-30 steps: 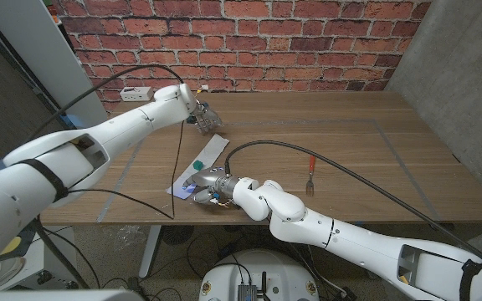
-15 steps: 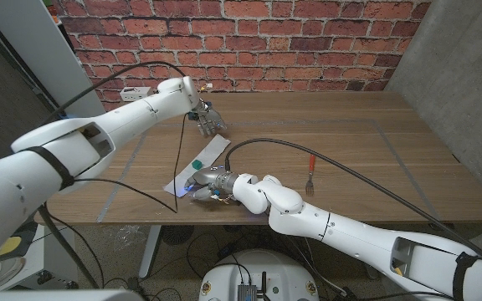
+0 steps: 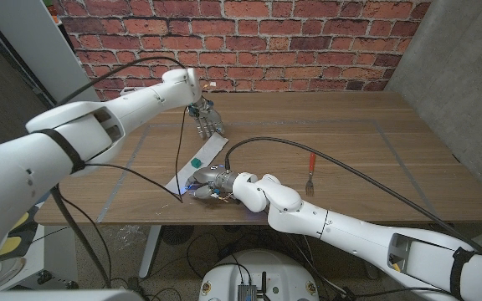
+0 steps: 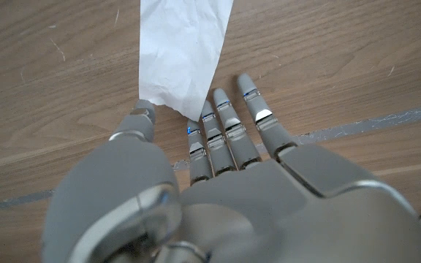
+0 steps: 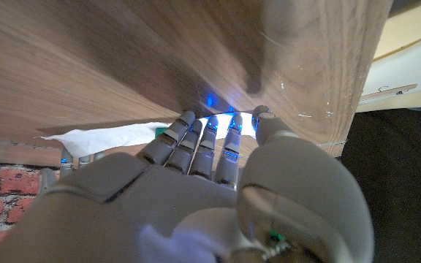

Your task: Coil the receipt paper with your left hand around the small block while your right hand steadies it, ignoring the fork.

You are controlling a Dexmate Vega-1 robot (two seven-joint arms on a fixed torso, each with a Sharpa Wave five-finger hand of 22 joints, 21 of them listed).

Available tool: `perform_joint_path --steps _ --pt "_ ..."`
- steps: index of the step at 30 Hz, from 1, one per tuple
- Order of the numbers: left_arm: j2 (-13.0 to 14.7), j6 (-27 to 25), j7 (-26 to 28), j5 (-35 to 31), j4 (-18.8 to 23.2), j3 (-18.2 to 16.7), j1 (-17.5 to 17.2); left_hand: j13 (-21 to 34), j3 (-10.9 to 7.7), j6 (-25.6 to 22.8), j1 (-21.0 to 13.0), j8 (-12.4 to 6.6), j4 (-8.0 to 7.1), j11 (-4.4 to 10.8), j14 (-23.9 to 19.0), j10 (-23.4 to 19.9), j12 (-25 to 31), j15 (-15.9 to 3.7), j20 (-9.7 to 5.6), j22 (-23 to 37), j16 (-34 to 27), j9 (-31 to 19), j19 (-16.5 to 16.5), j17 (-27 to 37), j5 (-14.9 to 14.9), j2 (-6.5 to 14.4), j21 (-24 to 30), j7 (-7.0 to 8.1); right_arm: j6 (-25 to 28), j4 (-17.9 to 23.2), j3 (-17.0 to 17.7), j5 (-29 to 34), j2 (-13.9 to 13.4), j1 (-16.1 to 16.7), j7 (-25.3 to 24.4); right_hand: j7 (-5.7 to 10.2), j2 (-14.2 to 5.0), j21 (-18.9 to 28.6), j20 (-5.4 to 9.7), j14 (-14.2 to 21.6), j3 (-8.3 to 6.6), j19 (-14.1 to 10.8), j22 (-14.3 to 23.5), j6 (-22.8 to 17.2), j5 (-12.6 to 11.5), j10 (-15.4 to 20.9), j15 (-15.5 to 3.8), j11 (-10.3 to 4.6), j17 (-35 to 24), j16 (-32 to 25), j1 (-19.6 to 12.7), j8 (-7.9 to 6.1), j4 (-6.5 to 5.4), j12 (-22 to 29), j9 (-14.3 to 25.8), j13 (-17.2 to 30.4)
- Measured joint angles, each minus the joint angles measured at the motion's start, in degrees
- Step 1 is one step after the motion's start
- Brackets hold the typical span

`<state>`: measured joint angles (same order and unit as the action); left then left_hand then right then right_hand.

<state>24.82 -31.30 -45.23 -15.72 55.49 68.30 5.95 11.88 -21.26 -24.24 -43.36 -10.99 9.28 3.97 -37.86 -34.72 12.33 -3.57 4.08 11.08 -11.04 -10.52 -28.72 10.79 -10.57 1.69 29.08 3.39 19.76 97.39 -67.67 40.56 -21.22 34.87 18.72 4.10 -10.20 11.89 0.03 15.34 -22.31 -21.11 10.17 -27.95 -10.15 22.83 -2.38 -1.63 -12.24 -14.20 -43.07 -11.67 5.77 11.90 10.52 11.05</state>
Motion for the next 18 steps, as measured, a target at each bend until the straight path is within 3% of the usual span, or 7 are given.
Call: perform_joint_path --steps 6,11,14,18 --pt "-1.8 1.3 -1.9 -0.9 -3.8 1.4 1.5 0.6 -0.05 -7.0 -4.6 -2.05 0.45 2.88 -1.1 -6.6 2.5 -0.03 -0.95 0.3 -1.5 -0.2 2.2 0.8 0.0 1.2 -0.5 0.8 0.5 -0.3 -0.3 -0.1 -0.3 -0.2 -0.5 0.0 -0.3 0.0 0.0 -0.1 -0.24 0.0 0.0 0.0 0.0 0.0 -0.12 0.0 -0.2 0.0 -0.3 0.0 0.24 0.0 0.0 0.0" --pt "-2.7 3.0 -3.6 -1.4 -5.9 1.8 2.4 1.5 -0.37 -11.8 -8.4 -3.2 0.77 3.4 -1.1 -8.4 3.4 -0.02 -0.84 0.3 -2.3 -0.4 3.1 1.2 0.2 2.5 -0.5 1.81 0.7 -0.4 -0.5 -0.1 -0.4 -0.4 -0.6 0.0 -0.3 -0.1 0.01 -0.2 -0.24 0.0 0.0 0.0 0.0 0.0 -0.18 0.0 -0.2 0.0 -0.3 0.0 0.24 0.0 0.0 0.0" --pt "-2.5 3.0 -3.8 -1.5 -5.8 1.7 2.4 1.9 0.58 -12.0 -8.5 -2.67 -0.17 2.03 -1.1 -6.6 2.7 -0.02 -0.82 0.5 -2.8 -0.6 3.3 1.6 0.6 2.2 -0.5 2.01 0.7 -0.5 -0.6 -0.1 -0.4 -0.5 -0.7 0.0 -0.3 -0.2 0.01 -0.2 -0.24 0.0 -0.1 0.0 0.0 0.0 -0.18 0.0 -0.2 0.0 -0.3 0.0 0.24 0.0 0.0 0.0" --pt "-2.4 2.1 -3.8 -2.3 -5.4 2.0 2.4 1.8 3.78 -5.6 -3.8 0.12 -2.44 -0.29 -1.6 -3.9 1.3 -0.11 -0.81 0.5 -2.9 -0.5 2.0 1.5 0.6 0.2 0.6 0.73 0.7 -0.6 -0.7 -0.2 -0.6 -0.7 -0.9 0.0 -0.3 0.0 0.36 -0.2 -0.24 0.4 -0.1 0.0 0.0 0.0 -0.18 0.0 -0.2 0.1 -0.3 0.0 0.24 0.0 0.0 0.0"
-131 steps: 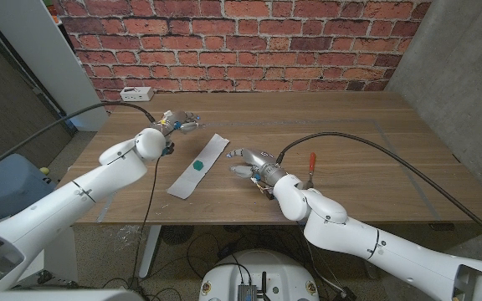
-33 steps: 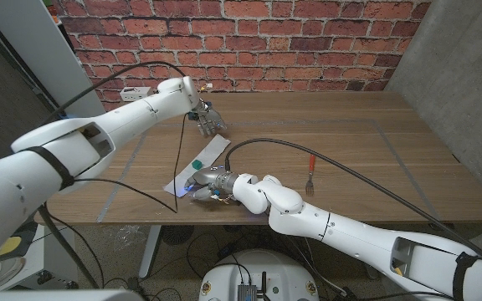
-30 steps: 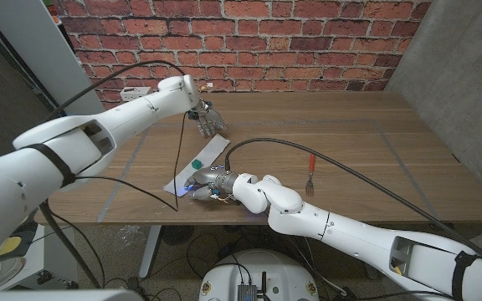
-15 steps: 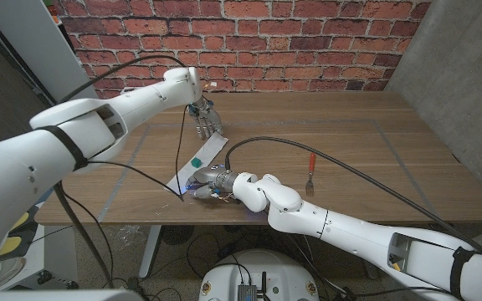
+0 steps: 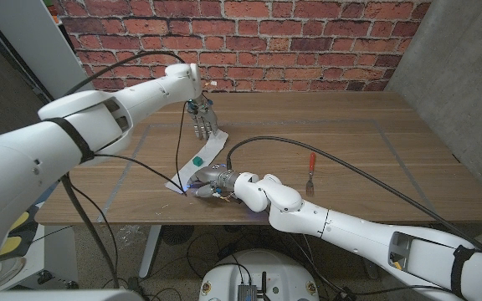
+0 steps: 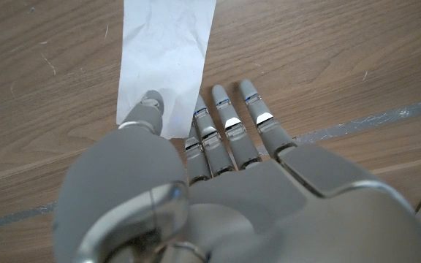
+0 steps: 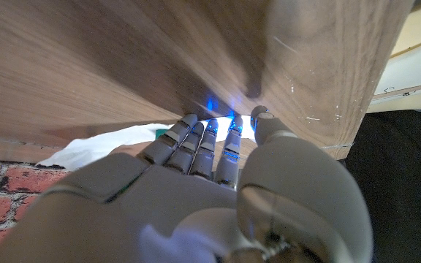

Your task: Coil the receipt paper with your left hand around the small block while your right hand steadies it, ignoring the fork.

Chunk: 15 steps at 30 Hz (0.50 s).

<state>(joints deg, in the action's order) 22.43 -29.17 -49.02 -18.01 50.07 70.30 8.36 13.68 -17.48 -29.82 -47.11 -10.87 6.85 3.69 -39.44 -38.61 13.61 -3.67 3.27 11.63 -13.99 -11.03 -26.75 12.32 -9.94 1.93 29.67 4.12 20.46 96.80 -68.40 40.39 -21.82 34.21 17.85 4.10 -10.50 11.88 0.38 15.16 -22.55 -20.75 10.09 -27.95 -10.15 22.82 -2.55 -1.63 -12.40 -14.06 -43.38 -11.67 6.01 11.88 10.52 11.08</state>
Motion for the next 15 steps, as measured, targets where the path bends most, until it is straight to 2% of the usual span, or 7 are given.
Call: perform_joint_path --steps 3,8,11,13,15 --pt "-0.1 -1.3 0.0 -1.1 0.4 0.9 0.0 -0.3 1.01 2.2 2.0 0.51 -1.01 -1.03 0.0 1.9 -1.0 -0.01 0.2 0.0 0.0 0.1 -0.6 -0.3 0.0 -0.8 0.4 -1.48 -0.1 0.0 0.0 -0.1 -0.1 0.0 -0.1 0.0 0.01 0.0 0.35 0.0 0.0 -0.3 0.0 0.0 0.0 0.0 0.0 0.0 0.0 0.0 0.0 0.0 0.0 0.0 0.0 0.0" --pt "-0.3 -2.7 0.3 -2.5 0.8 1.9 0.0 -0.6 1.08 3.4 3.0 0.51 -1.08 -1.28 0.2 5.0 -2.2 -0.14 0.2 0.0 0.5 0.4 -0.6 -0.6 -0.2 -0.6 0.7 -4.14 -0.5 0.0 0.0 -0.3 -0.3 -0.1 -0.2 0.0 0.24 0.0 0.35 0.0 0.24 -0.3 0.0 0.0 0.0 0.0 0.0 0.0 0.0 -0.2 -0.2 0.0 0.23 0.0 0.0 0.0" --pt "-0.5 -3.2 0.8 -3.2 0.9 2.1 -0.3 -0.9 1.08 3.9 3.3 0.48 -1.08 -1.18 1.3 7.7 -2.9 0.13 0.2 0.0 1.1 0.3 -0.6 -0.6 -0.5 -0.3 0.7 -4.14 -0.6 0.0 0.1 -0.4 -0.4 -0.1 -0.3 0.0 0.24 0.0 0.35 0.0 0.24 -0.3 -0.4 0.0 0.0 0.0 0.0 0.0 0.0 -0.2 -0.2 0.0 0.23 0.0 0.0 0.0" --pt "-0.6 -3.2 1.1 -3.3 0.8 2.1 -0.4 -1.0 1.06 4.8 3.3 0.5 -1.06 -0.35 2.0 9.3 -3.1 0.11 0.35 0.0 1.7 0.3 -0.4 -0.6 -0.5 -0.3 0.7 -3.44 -0.7 0.0 0.1 -0.5 -0.5 -0.1 -0.3 0.0 0.24 0.0 0.35 0.0 0.24 -0.2 -0.5 0.0 0.0 0.0 0.0 0.0 0.0 -0.2 -0.2 0.0 0.23 0.0 0.0 0.0" --pt "-0.8 -3.2 1.2 -3.3 0.6 2.0 -0.5 -1.0 0.83 5.3 3.1 0.5 -0.83 -0.16 2.0 9.9 -3.0 0.11 0.42 0.0 1.8 0.1 -0.4 -0.6 -0.5 0.5 0.7 -3.31 -0.7 0.0 0.2 -0.5 -0.5 0.0 -0.4 0.0 0.24 0.0 0.35 0.0 0.24 -0.2 -0.5 0.0 0.0 0.0 0.0 0.0 0.0 -0.2 -0.2 0.0 0.23 0.0 0.0 0.0"
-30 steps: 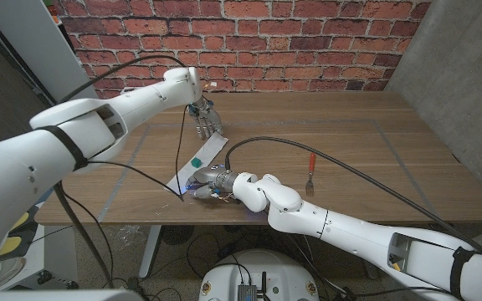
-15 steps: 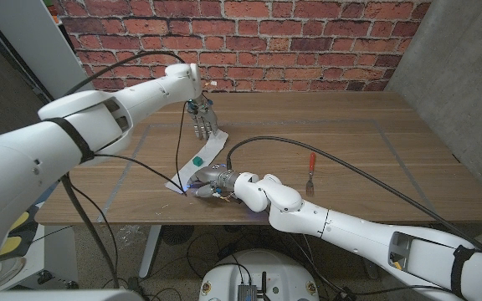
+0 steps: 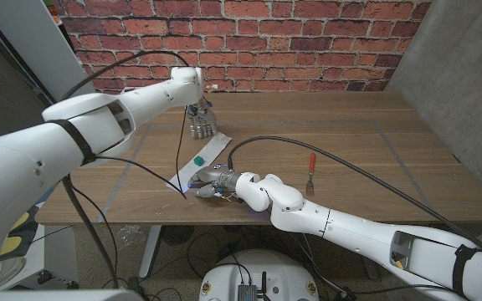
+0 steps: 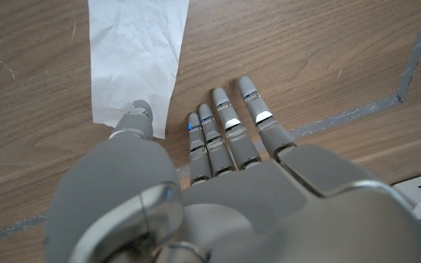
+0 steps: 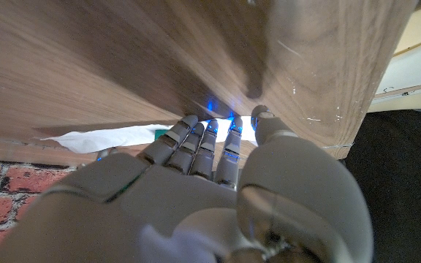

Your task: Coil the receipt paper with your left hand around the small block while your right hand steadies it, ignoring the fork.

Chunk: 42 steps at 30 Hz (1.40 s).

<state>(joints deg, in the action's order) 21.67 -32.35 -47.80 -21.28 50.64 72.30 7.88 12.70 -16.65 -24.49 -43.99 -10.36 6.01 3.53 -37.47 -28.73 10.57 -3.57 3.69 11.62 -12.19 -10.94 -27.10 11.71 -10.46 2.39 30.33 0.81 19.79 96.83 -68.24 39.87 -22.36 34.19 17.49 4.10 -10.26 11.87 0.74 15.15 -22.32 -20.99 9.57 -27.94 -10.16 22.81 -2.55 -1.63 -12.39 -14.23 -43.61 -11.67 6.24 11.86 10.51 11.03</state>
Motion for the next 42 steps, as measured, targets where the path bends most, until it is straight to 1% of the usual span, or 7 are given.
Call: perform_joint_path --steps 4,6,13,22,31,38,42 --pt "-0.3 0.4 0.6 0.2 -0.5 -0.4 -0.4 0.0 -0.24 0.3 -0.1 0.38 0.24 0.13 0.5 0.4 0.2 0.08 0.0 0.0 0.3 0.0 0.0 -0.3 0.0 0.1 0.0 -0.28 0.0 0.3 0.1 0.0 -0.2 0.2 -0.1 -0.14 0.0 -0.1 0.0 0.0 0.0 0.0 -0.3 -0.1 0.0 0.0 0.0 0.0 0.0 0.0 0.0 0.0 0.0 0.0 0.0 0.0" --pt "-0.4 0.9 1.1 0.7 -0.7 -0.8 -0.7 -0.4 -0.24 2.9 -0.1 1.42 0.24 -0.06 0.5 1.0 0.3 0.08 0.0 0.0 0.4 1.1 0.0 -0.3 0.0 0.1 0.0 0.62 0.0 0.4 0.1 0.0 -0.3 0.3 -0.1 -0.32 0.0 -0.2 -0.01 0.0 0.0 0.0 -0.3 -0.3 0.0 0.0 0.0 0.0 0.0 0.0 0.0 0.0 0.0 -0.1 0.0 0.0" --pt "-0.1 2.3 2.7 2.4 -0.8 -3.1 -2.0 -0.4 -1.84 1.6 -1.9 -0.24 1.19 1.48 -0.5 -1.3 1.0 -0.01 0.31 0.0 0.3 0.7 0.3 -0.3 0.0 2.4 0.4 0.62 0.0 0.7 0.1 0.2 -0.4 0.4 -0.1 -0.31 0.0 -0.2 -0.02 0.0 0.0 0.0 -0.3 -0.3 0.0 0.2 0.01 -0.24 0.0 0.0 0.0 0.24 0.0 -0.2 0.0 0.0" --pt "0.4 7.0 5.0 8.7 -2.1 -8.3 -4.0 -1.4 -3.41 -2.3 -2.7 -1.26 2.28 0.65 -4.6 -10.1 3.5 -0.73 -0.1 0.1 -0.5 0.8 -1.3 -1.1 0.3 3.3 1.4 0.16 0.1 0.9 0.1 0.7 -0.6 0.5 -0.2 -0.31 0.0 -0.2 -0.02 0.2 0.0 0.0 -0.3 -0.3 0.0 0.2 0.22 -0.22 0.0 -0.1 0.0 0.24 0.0 -0.2 0.0 0.0" --pt "-0.6 10.8 1.4 12.2 -4.6 -8.9 -3.0 -1.5 -3.76 -8.5 -3.6 -2.45 3.13 1.08 -8.8 -18.3 5.1 -1.65 -0.64 0.1 -1.3 0.5 -2.5 -1.1 0.3 1.0 2.6 -0.99 0.6 1.9 0.1 1.5 -1.1 1.2 -0.4 -0.31 -0.31 -0.2 0.0 0.3 0.0 0.0 -0.3 -0.3 0.0 0.2 0.3 -0.22 0.0 -0.1 -0.3 0.24 0.0 -0.2 0.0 0.0" --pt "0.4 10.4 -0.1 12.4 -2.2 -8.3 -2.9 -0.1 -5.34 -21.8 -12.0 -5.76 4.62 4.34 -13.5 -26.6 8.4 -2.99 -1.36 0.2 -5.3 -0.1 -3.6 1.7 0.3 4.0 4.5 -0.28 0.8 2.5 0.2 2.1 -1.5 1.6 -0.5 -0.31 -0.31 -0.2 0.43 0.3 0.0 -0.2 -0.3 -0.3 0.0 0.2 0.31 -0.22 0.0 -0.1 -0.3 0.24 0.0 -0.2 0.0 0.0" --pt "1.7 8.4 -0.1 11.2 1.1 -7.6 -3.2 2.0 -5.7 -28.4 -18.2 -7.41 4.74 5.49 -15.6 -29.8 10.7 -3.73 -2.07 0.7 -8.3 -0.5 -4.7 4.2 0.3 4.9 6.3 1.19 0.6 2.9 0.4 2.1 -1.8 1.8 -0.5 -0.31 -0.31 -0.2 0.51 0.3 0.0 -0.1 -0.3 -0.3 0.0 0.2 0.31 -0.22 0.0 -0.1 -0.3 0.24 0.0 -0.2 0.0 0.0"
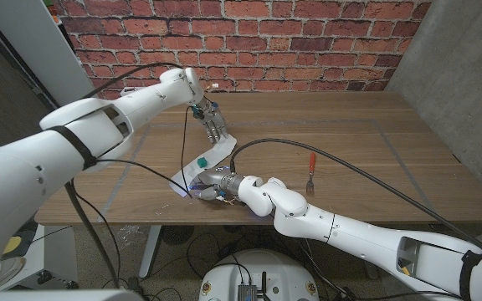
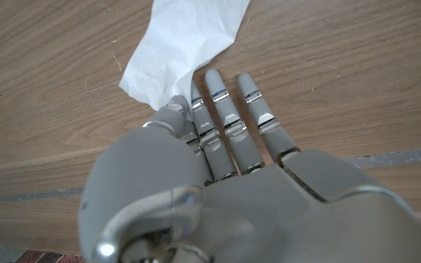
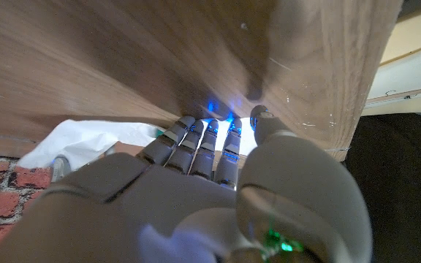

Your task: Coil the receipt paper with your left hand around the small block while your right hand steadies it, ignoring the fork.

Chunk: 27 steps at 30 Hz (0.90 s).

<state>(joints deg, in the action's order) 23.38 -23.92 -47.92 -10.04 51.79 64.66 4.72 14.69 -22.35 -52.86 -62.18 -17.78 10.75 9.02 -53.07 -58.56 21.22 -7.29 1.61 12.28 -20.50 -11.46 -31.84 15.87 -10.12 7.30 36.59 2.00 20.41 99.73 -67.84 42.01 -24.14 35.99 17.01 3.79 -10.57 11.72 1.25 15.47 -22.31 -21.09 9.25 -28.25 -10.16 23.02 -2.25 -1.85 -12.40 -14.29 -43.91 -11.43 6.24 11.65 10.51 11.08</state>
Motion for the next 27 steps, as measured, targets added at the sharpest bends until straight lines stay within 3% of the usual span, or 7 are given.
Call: perform_joint_path --steps 7,13,25,27 --pt "3.5 -2.8 1.1 -2.0 8.9 0.6 -1.8 2.7 0.02 -4.6 -4.4 -0.95 -0.01 -0.32 -2.6 -1.5 2.5 -1.0 -0.7 0.4 -3.0 -0.4 -0.7 3.0 0.0 -0.3 2.0 -0.05 -0.5 0.3 0.3 0.1 -0.3 0.2 0.0 0.0 0.0 0.0 0.0 0.0 0.0 0.0 0.0 0.0 0.0 0.0 0.0 0.0 0.0 0.0 0.0 0.12 0.0 0.0 0.0 0.0" --pt "6.7 -6.0 5.2 -5.1 15.8 0.0 -3.8 4.3 0.74 -4.7 -6.9 -1.04 -0.68 0.11 -1.0 -1.0 2.8 -0.45 -0.99 0.7 -3.0 -0.7 0.7 4.3 0.2 -0.5 2.8 0.06 -0.8 0.5 0.7 0.1 -0.5 0.3 0.2 0.0 0.0 0.0 -0.01 0.0 0.23 0.0 0.0 0.0 0.0 0.0 0.0 0.0 0.0 0.0 0.0 0.22 0.23 0.0 0.0 0.0" --pt "15.3 -5.6 11.9 -15.0 36.1 -1.5 -10.5 6.1 2.17 -4.7 -7.7 -1.04 -1.2 0.59 0.2 -0.3 4.0 -0.07 -1.73 0.9 -3.5 -0.7 2.2 6.3 0.3 -0.2 3.5 0.04 -1.4 0.1 1.2 -0.3 -0.3 0.1 0.9 0.19 0.0 0.1 -0.01 0.0 0.24 0.0 0.0 -0.2 0.0 0.2 -0.01 -0.01 0.0 0.0 0.0 0.22 0.24 0.0 0.0 0.0" --pt "16.0 -5.4 12.3 -16.0 38.0 -1.7 -11.3 6.3 2.48 -4.8 -8.1 -1.03 -1.04 0.59 0.2 -0.3 4.3 -0.07 -1.73 0.9 -3.5 -0.7 2.2 6.3 0.3 -0.4 3.6 -0.06 -1.4 0.0 1.3 -0.4 -0.3 0.0 0.9 0.01 0.0 0.1 -0.01 0.2 0.24 0.0 0.0 -0.4 0.0 0.2 -0.24 -0.01 0.0 0.0 0.0 0.22 0.24 0.0 0.0 0.0"
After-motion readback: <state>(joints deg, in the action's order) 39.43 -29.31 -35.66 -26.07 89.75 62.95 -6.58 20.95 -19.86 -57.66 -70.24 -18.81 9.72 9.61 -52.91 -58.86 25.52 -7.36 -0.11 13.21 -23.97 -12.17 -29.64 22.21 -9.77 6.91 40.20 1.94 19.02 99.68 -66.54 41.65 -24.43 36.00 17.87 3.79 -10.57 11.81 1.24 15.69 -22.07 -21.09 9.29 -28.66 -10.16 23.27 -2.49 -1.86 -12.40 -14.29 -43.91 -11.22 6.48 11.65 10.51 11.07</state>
